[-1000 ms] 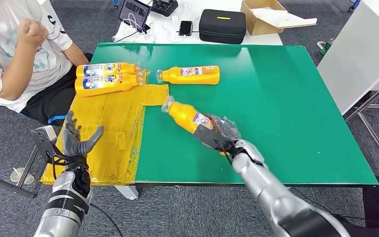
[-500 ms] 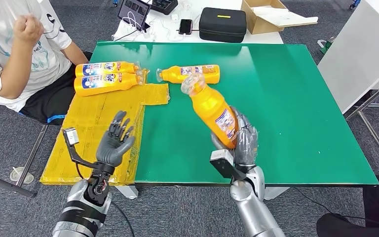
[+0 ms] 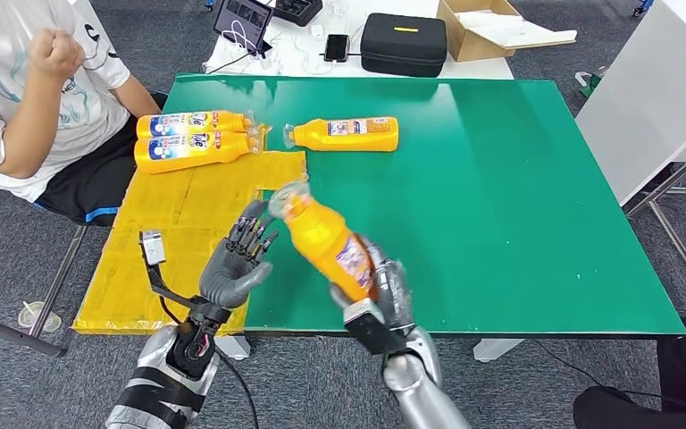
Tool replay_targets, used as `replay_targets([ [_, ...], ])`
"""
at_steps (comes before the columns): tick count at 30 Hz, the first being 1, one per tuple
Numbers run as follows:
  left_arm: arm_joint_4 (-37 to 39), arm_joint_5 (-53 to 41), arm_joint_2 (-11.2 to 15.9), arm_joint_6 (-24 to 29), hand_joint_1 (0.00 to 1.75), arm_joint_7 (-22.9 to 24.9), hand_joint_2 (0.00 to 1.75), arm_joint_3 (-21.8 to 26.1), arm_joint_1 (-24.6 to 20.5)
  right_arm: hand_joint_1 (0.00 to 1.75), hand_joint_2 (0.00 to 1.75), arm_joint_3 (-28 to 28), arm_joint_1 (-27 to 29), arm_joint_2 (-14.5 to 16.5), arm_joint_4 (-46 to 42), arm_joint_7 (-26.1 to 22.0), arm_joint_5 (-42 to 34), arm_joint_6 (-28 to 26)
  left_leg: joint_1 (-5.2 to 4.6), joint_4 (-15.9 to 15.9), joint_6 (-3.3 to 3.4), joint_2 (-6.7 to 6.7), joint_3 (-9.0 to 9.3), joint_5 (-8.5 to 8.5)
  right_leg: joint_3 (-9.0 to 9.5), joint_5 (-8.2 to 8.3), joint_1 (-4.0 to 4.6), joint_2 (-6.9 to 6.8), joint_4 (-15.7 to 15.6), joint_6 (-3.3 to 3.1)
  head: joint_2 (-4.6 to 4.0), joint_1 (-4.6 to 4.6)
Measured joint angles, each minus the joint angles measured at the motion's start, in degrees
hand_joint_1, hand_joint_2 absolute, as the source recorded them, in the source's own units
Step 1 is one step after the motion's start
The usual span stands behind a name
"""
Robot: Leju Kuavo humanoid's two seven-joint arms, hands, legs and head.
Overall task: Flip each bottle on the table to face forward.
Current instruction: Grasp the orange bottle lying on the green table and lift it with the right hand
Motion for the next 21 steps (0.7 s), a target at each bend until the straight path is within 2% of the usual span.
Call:
replay_targets([
  [5,-0.2,0.0,0.4,-0.1,0.0,-0.2,1.75,-2.4,0.0,1.75,1.75,3.6,-1.2,1.9,5.2,0.0,-0.4,0.5,0.01,0.0,-0.01,0.0,-0.01,0.01,-0.04,0.0,0.01,0.0,0.0,0.0,0.0,-0.01],
  [21,3.1,-2.0,1.8,0.6,0.0,-0.7,1.75,-5.5,-2.2,1.75,1.75,9.1,-6.5,5.2,14.1,0.6,1.6,-0.4,0.0,0.0,-0.01,0.04,-0.01,0.02,-0.08,0.0,0.0,0.01,0.0,-0.01,0.01,-0.01],
])
